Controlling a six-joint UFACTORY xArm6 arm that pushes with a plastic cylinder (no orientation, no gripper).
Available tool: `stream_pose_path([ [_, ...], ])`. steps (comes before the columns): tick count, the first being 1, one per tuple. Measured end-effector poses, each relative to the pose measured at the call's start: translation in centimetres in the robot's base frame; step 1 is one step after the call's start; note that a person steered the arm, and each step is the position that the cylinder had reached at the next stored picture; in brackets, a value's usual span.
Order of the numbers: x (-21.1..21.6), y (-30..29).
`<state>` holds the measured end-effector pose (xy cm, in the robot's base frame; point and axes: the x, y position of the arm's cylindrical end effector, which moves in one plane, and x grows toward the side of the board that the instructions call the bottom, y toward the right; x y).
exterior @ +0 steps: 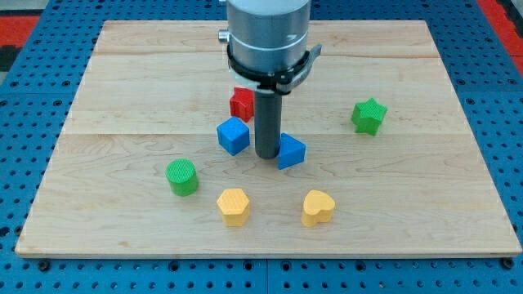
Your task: Slide the triangle parallel to the right of the blue cube
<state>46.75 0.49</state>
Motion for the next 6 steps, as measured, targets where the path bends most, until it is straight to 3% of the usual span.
stream_pose_path([
  [1,-0.2,0.0],
  [3,4.8,-2.4],
  [4,4.2,1.6],
  [5,0.9,2.2],
  [6,1.1,0.9],
])
